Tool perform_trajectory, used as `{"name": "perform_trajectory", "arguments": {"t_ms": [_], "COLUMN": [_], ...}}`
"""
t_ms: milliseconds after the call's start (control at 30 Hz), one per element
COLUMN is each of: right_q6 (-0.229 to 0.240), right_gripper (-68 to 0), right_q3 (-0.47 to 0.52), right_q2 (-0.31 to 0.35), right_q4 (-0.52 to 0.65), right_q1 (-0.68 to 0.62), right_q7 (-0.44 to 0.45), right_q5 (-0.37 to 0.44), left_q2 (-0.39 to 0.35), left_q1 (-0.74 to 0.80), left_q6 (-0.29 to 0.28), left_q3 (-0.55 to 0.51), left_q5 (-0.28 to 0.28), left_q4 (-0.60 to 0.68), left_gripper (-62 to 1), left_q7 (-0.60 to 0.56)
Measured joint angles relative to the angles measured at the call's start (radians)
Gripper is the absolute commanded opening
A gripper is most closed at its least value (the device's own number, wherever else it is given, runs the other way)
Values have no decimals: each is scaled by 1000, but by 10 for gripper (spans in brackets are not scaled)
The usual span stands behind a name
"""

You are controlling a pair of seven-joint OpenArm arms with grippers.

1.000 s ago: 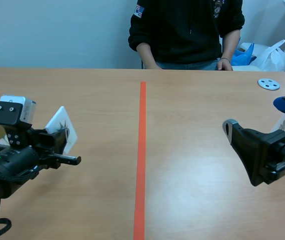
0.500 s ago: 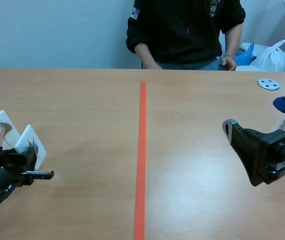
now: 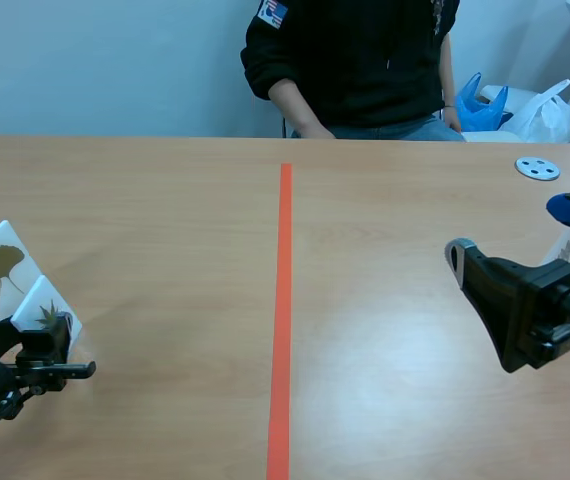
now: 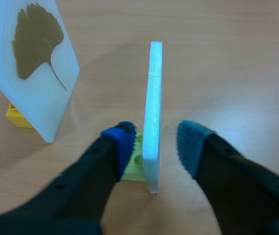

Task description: Sort the leaf by its shape. The table is split by an orange tape line. A compound leaf with several leaflets goes to the left side, a simple leaf with one blade goes to the right side. Return to the home posture when a red brick is placed on the table.

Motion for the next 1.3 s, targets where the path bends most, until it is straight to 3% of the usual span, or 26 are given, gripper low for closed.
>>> {"name": "perform_trajectory", "arguments": {"t_ms": [133, 267, 567, 633, 933, 1100, 1300], "right_q6": [0, 0, 0, 0, 0, 0, 0], "right_gripper": [4, 4, 4, 4, 4, 4, 4], "right_q3": [0, 0, 0, 0, 0, 0, 0], "right_q2": [0, 0, 0, 0, 0, 0, 0], "right_q4": [0, 0, 0, 0, 0, 0, 0], "right_q1": [0, 0, 0, 0, 0, 0, 0], "right_q7": [0, 0, 0, 0, 0, 0, 0], "right_q5": [0, 0, 0, 0, 0, 0, 0], "left_q2": [-20, -47, -95, -106, -115, -115, -115], "left_q1": [2, 34, 192, 237, 421, 486, 496], "left_q6": [0, 2, 0, -4, -137, -224, -272], "left_q3": [0, 1, -49, -60, -63, -61, 2], "left_q5": [-3, -95, -138, -138, -134, -118, -65], "left_q4": [22, 119, 480, 562, 814, 829, 822], "left_gripper": [-139, -64, -47, -3, 14, 14, 14], "left_q7": [-3, 0, 77, 100, 207, 220, 220]}}
